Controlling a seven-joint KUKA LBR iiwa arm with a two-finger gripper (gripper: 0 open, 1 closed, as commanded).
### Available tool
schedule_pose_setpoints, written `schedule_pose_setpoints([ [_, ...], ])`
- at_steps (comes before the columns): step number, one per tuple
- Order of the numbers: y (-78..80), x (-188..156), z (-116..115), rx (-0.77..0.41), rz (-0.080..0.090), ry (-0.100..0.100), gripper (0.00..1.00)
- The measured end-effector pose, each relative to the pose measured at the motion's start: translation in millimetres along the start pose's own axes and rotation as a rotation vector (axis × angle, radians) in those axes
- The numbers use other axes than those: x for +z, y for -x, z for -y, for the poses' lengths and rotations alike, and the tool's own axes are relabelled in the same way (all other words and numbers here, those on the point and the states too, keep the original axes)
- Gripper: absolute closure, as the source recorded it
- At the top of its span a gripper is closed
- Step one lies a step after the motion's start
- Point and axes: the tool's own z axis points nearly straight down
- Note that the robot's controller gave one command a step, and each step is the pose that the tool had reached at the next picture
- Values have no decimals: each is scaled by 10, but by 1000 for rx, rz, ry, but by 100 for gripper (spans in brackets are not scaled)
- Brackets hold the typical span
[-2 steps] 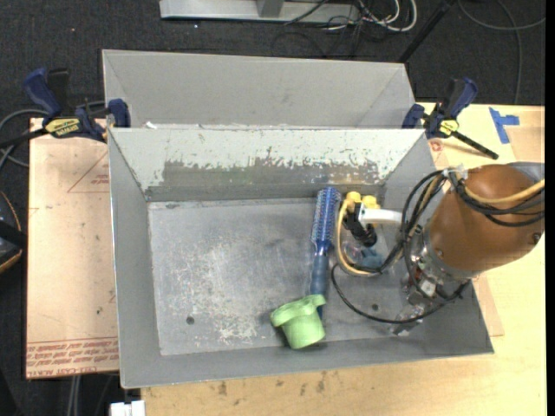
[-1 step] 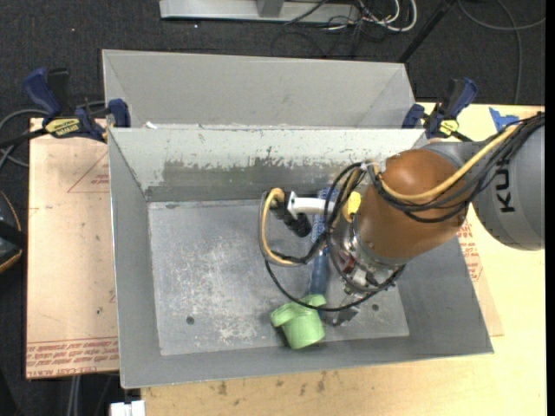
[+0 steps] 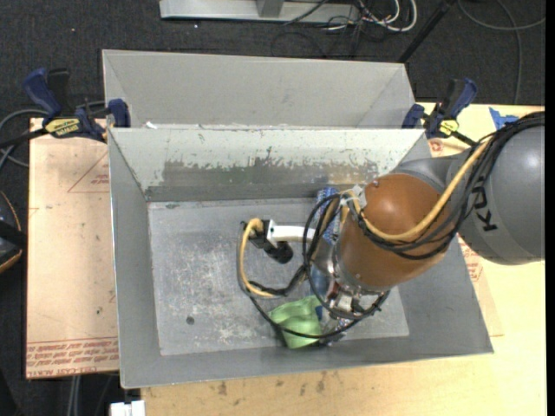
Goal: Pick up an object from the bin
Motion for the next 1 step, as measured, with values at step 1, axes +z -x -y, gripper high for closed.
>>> schedule_pose_setpoints([
  [1,94,62,883,183,2,14,0],
])
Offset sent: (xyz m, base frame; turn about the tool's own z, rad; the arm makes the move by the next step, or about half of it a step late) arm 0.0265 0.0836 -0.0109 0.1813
